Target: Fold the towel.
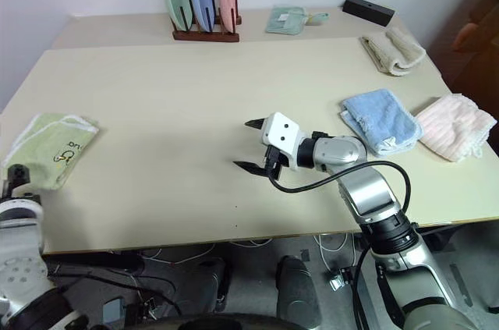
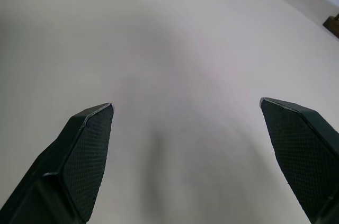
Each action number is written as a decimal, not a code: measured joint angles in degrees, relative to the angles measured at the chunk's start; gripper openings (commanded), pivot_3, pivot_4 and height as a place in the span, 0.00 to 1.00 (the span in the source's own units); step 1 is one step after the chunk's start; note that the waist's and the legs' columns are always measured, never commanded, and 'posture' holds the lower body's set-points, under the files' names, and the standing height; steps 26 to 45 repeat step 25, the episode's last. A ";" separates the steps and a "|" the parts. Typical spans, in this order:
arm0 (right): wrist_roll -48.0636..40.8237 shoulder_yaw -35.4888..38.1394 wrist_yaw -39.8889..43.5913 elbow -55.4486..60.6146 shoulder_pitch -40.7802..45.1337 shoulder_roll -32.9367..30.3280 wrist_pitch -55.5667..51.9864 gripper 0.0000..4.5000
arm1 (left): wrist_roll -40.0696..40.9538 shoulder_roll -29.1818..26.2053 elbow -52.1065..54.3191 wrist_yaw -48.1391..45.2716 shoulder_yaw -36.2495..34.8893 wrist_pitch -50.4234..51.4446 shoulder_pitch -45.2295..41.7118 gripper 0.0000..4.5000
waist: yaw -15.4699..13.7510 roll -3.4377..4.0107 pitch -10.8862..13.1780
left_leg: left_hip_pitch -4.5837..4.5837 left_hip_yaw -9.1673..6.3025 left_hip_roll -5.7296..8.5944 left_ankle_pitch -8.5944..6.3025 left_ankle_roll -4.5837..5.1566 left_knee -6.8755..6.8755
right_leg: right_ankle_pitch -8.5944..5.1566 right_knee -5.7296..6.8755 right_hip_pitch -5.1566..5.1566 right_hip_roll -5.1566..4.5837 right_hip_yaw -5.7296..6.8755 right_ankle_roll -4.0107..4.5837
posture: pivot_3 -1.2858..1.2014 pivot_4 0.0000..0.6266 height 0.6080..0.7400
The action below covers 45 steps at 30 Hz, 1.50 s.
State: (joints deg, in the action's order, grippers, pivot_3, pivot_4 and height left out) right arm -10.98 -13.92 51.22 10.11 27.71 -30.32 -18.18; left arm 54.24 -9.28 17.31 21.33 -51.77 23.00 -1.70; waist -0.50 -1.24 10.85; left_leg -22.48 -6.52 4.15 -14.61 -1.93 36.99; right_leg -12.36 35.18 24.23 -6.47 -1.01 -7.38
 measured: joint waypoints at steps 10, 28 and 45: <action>-0.46 6.56 -4.36 -9.56 3.61 0.76 0.09 1.00 | -18.70 -26.93 12.59 -22.33 30.94 4.92 4.62 0.99 | -0.01 0.08 0.01 | 0.02 0.09 0.06 0.00 0.00 -0.06 | -0.11 -0.06 -0.06 -0.02 -0.08 0.22 | 0.52 0.24 0.98; -2.82 14.99 -7.17 -10.94 -4.95 -1.48 -3.12 1.00 | -31.84 -24.11 5.24 -38.85 49.81 1.49 0.74 0.99 | 1.21 0.15 0.05 | 0.10 0.14 -0.04 0.06 -0.06 -0.66 | 0.00 -0.03 0.25 -0.01 -0.12 0.03 | 0.52 0.24 0.98; -2.82 14.99 -7.17 -10.94 -4.95 -1.48 -3.12 1.00 | -31.84 -24.11 5.24 -38.85 49.81 1.49 0.74 0.99 | 1.21 0.15 0.05 | 0.10 0.14 -0.04 0.06 -0.06 -0.66 | 0.00 -0.03 0.25 -0.01 -0.12 0.03 | 0.52 0.24 0.98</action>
